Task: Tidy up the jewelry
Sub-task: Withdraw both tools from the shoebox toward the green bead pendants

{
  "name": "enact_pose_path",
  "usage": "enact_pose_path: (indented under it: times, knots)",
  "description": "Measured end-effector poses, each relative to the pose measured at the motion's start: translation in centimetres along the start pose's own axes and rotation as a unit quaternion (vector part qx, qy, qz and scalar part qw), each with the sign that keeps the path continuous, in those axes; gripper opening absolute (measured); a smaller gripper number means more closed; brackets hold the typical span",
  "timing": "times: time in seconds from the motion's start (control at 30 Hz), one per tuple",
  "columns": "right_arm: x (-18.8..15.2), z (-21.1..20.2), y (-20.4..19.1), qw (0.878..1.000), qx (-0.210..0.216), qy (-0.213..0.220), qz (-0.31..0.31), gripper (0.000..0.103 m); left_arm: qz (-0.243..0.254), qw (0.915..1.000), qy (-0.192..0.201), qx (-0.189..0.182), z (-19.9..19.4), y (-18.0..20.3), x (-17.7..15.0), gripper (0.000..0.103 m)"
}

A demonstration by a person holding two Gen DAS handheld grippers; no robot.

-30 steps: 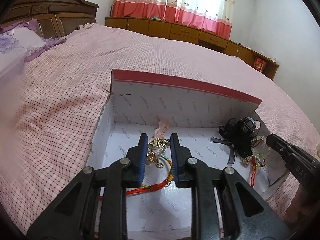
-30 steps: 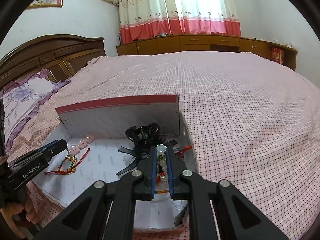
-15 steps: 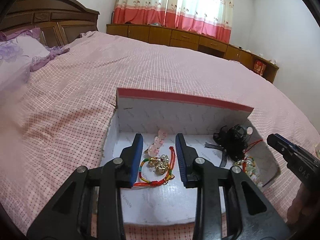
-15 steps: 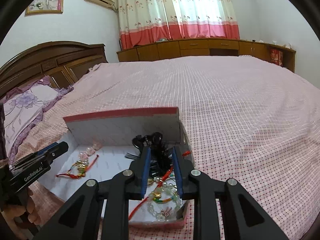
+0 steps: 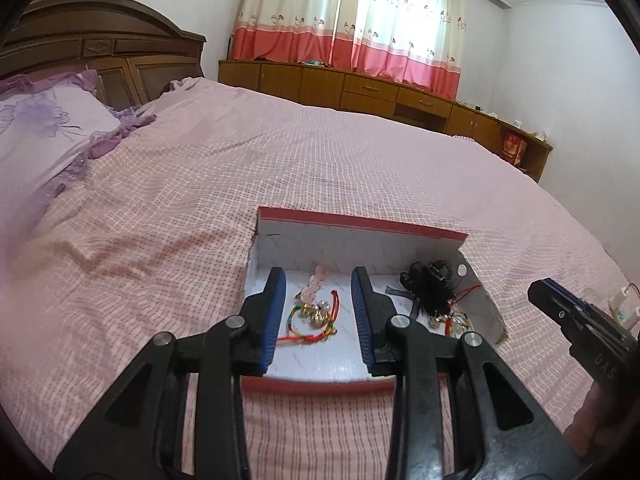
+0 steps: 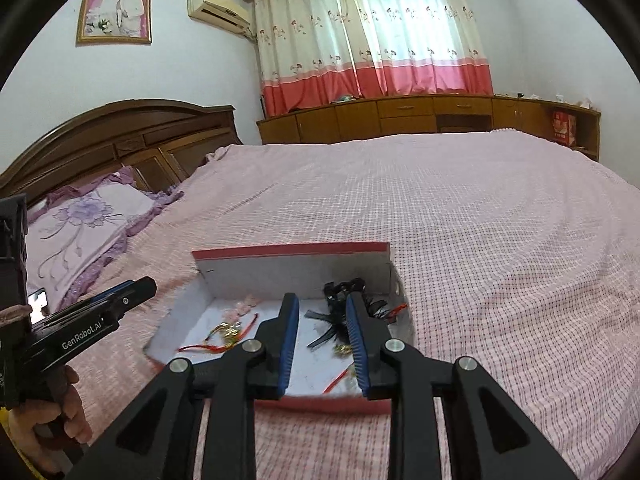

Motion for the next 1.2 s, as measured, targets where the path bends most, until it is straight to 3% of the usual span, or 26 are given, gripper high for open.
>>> enact_pose_path:
  times: [0.27, 0.57, 1.2]
  knots:
    - [-0.8, -4.4, -1.5, 1.0, 0.009, 0.0, 0.002, 0.027, 0.001, 0.9998, -0.017, 0.006, -3.7, -0.4, -1.6, 0.025]
    - [-4.3, -7.9, -3.8, 0.999, 0.025, -0.029, -0.006, 0.027, 0.0, 0.9984, -0.057, 0.001, -6.9, -1.1, -5.1, 0.026]
    - [-10.9, -9.7, -6.0, 0.994, 0.049, -0.092, 0.009, 0.027, 0.038, 0.9865, -0.16, -0.005, -8.1, -0.7, -13.4, 0.026]
Point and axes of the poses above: each gripper's, at about its wrist camera, not at the fingertips, and z roughly the way its jaws point, y to its right, x to its top, the point moved 6 cm from there along z, roughly the way its jaws point, and after that the axes turned 10 degrees about -z, right-handed, at the moved point
